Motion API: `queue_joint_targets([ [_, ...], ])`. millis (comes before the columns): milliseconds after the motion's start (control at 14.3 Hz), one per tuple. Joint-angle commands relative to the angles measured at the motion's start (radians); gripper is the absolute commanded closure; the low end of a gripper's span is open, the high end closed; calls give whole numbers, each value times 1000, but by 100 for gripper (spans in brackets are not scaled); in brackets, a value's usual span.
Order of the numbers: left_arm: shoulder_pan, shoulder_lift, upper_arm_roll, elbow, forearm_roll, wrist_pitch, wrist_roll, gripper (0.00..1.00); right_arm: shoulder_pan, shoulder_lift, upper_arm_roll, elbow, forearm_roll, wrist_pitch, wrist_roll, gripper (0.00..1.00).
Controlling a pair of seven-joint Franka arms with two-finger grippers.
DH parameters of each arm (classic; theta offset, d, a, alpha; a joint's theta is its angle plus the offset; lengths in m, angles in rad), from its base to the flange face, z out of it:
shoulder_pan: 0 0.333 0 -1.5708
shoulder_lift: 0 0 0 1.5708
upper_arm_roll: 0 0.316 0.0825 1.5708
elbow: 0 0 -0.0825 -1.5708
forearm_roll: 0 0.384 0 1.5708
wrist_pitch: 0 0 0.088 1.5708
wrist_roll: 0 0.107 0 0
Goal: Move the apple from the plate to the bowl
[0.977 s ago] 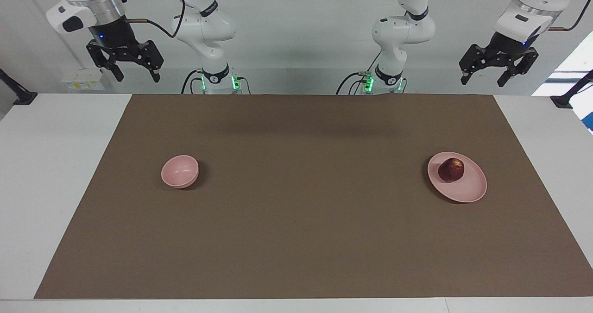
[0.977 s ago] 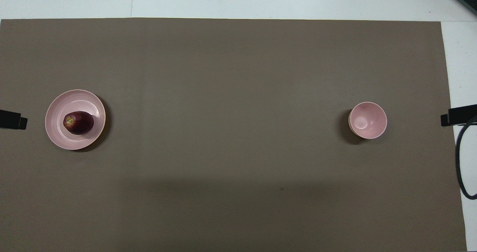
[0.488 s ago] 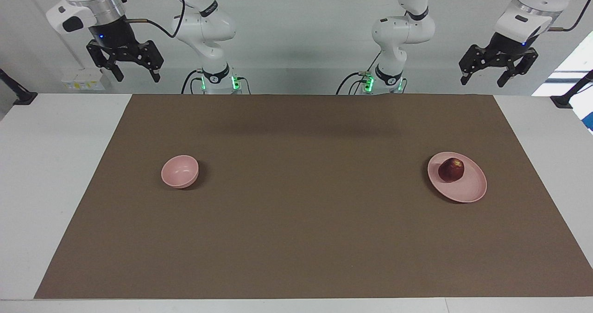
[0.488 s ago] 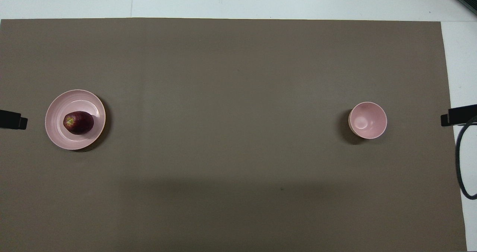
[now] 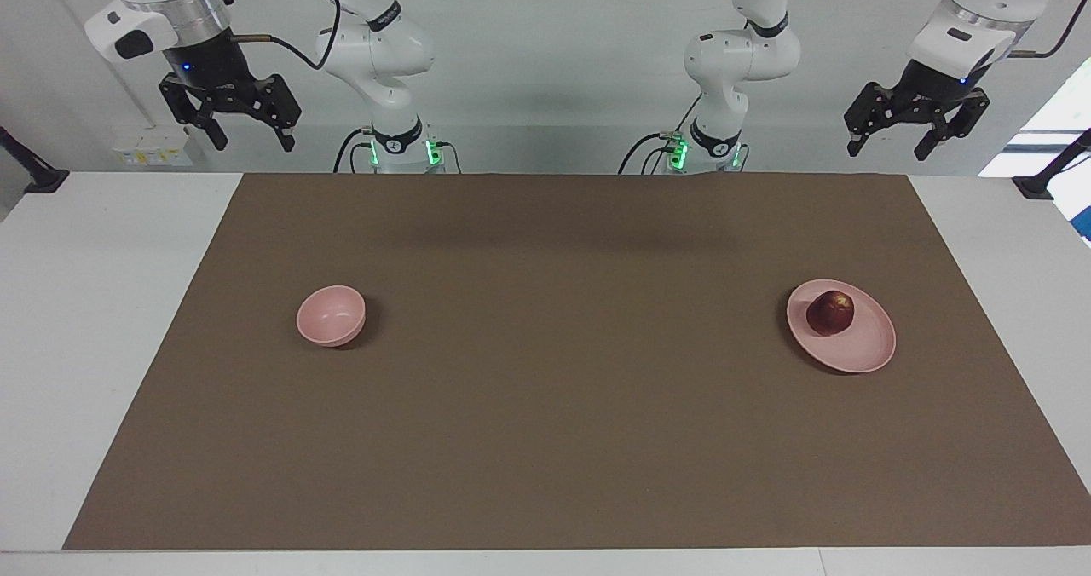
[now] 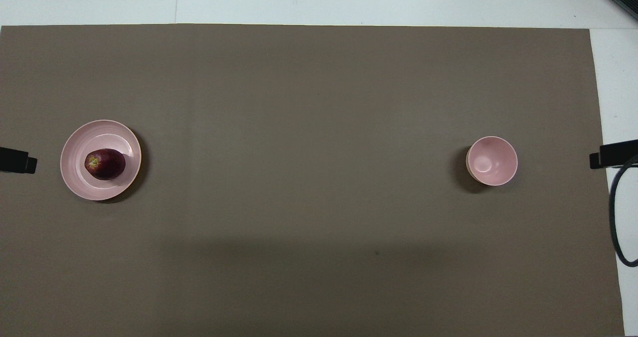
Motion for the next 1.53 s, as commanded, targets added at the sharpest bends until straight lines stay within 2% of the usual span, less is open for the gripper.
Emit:
queue_joint_targets([
  [0,-9,-35,7,-50,4,25,1,0,-9,8,5,10,-6,10,-16,0],
  [488,12,-60,21,-222,4,134,1,0,-9,8,5,10,-6,8,-16,0],
  [767,23,-58,21,-395,4,381,2,0,-9,8,5,11,-6,7,-16,0],
  [977,38,-49,21,-482,2,499,69,0,-9,8,5,11,-6,7,-16,0],
  [1256,61,35,21,-527,2,620,151,0,-10,8,5,11,-6,7,-16,0],
  [1465,83,92,21,-604,1,821,151,0,-10,8,5,10,-6,7,-16,0],
])
